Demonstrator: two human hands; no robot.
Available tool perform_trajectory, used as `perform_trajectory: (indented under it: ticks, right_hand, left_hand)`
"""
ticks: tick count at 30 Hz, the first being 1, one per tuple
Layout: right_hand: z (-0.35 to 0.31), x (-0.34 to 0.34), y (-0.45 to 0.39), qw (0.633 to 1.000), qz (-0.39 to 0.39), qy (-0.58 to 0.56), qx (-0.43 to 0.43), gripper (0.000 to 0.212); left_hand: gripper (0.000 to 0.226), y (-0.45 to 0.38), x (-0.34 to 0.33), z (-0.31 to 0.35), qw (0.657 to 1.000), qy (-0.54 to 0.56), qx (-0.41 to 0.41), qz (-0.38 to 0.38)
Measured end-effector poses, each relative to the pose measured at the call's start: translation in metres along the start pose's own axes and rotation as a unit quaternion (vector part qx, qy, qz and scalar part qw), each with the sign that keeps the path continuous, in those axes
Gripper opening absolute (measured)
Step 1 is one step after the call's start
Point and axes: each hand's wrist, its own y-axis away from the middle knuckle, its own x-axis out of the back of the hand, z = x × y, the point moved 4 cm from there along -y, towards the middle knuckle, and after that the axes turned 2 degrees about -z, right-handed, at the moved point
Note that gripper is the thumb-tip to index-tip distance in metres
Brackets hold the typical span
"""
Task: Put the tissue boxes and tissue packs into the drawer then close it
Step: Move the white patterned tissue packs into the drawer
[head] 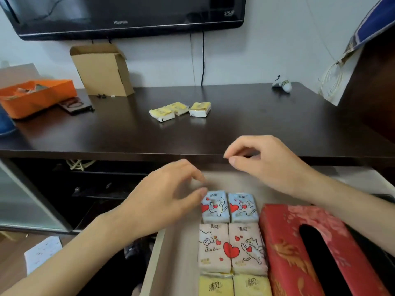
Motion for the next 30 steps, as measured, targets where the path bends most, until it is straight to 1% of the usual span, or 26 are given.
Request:
perform_trajectory:
  ticks: [2, 4, 8, 11, 13, 15, 18, 21, 23, 24, 26, 28, 30]
  right_hand:
    - [0.006, -0.001, -0.036, 1.000, 0.024, -0.005, -0.004, 0.015]
    - [0.012, -0.007, -0.073, 0.999, 0.035, 0.017, -0.009, 0.018]
    - [0.025, -0.020, -0.143, 0.994, 0.069, 0.090, -0.014, 0.036]
    - [0.041, -0.030, -0.182, 0.986, 0.117, 0.119, -0.026, 0.045]
    - [0.057, -0.036, -0.202, 0.981, 0.131, 0.136, -0.048, 0.052]
    - [0.071, -0.037, -0.219, 0.974, 0.127, 0.177, -0.066, 0.058]
    - [0.082, -0.034, -0.241, 0.963, 0.108, 0.238, -0.063, 0.066]
    - [0.093, -0.037, -0.257, 0.974, 0.066, 0.205, -0.075, 0.073]
    - [0.099, -0.040, -0.264, 0.978, 0.038, 0.186, -0.081, 0.071]
    - [0.100, -0.040, -0.265, 0.980, 0.036, 0.180, -0.081, 0.068]
    - [0.103, -0.040, -0.265, 0.981, 0.050, 0.168, -0.078, 0.061]
    - [0.103, -0.037, -0.261, 0.983, 0.068, 0.153, -0.078, 0.056]
    - [0.101, -0.036, -0.255, 0.979, 0.091, 0.163, -0.077, 0.053]
  left_hand:
    - [0.020, -0.022, 0.016, -0.019, 0.998, 0.035, 0.031, 0.052]
    - [0.019, -0.046, 0.028, -0.044, 0.993, 0.044, 0.061, 0.085]
    - [0.023, -0.097, 0.043, -0.095, 0.986, 0.001, 0.114, 0.124]
    - [0.031, -0.132, 0.043, -0.138, 0.976, -0.062, 0.186, 0.095]
    - [0.046, -0.150, 0.039, -0.161, 0.968, -0.090, 0.224, 0.071]
    - [0.060, -0.163, 0.037, -0.175, 0.964, -0.095, 0.238, 0.073]
    - [0.071, -0.174, 0.037, -0.192, 0.957, -0.059, 0.269, 0.088]
    - [0.080, -0.175, 0.036, -0.208, 0.945, -0.001, 0.312, 0.103]
    - [0.077, -0.175, 0.036, -0.214, 0.942, 0.033, 0.316, 0.109]
    - [0.073, -0.174, 0.036, -0.215, 0.942, 0.038, 0.313, 0.111]
    - [0.067, -0.172, 0.037, -0.215, 0.943, 0.035, 0.309, 0.119]
    - [0.066, -0.170, 0.037, -0.214, 0.942, 0.042, 0.306, 0.128]
    - [0.068, -0.167, 0.037, -0.211, 0.943, 0.048, 0.300, 0.136]
